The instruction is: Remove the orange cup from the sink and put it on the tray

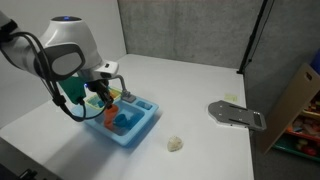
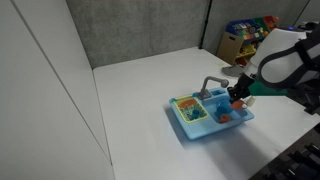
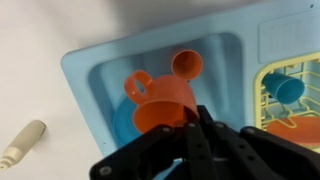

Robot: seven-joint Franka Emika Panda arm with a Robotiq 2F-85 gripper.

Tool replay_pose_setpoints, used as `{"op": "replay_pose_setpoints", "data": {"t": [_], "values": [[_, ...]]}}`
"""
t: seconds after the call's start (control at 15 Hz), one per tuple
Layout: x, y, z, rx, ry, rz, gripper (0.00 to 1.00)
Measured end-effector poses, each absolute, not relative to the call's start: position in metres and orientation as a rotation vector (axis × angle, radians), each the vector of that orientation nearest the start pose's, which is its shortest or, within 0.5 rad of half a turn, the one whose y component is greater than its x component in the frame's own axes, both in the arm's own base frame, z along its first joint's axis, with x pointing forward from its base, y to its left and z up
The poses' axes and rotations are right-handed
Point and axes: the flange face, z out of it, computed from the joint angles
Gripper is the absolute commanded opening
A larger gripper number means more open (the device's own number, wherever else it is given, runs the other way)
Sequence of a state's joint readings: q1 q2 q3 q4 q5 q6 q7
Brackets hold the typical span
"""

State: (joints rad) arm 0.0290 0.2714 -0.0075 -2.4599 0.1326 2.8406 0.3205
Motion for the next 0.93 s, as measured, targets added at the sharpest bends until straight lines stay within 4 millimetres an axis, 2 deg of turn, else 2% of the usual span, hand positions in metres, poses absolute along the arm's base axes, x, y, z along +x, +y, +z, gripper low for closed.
{"op": "replay_pose_setpoints", "data": {"t": [0.27,0.6,0.67,0.73,0.93], "values": [[0.497,-0.026,0.203,-2.998,0.732,-0.159,0.03],[0.512,-0.056,0.21,-2.96,0.816,-0.191,0.03],[0.516,-0.06,0.211,-2.954,0.819,-0.197,0.02],[0.518,-0.064,0.211,-2.95,0.818,-0.203,0.07],[0.521,-0.065,0.211,-2.949,0.792,-0.208,0.07]]}}
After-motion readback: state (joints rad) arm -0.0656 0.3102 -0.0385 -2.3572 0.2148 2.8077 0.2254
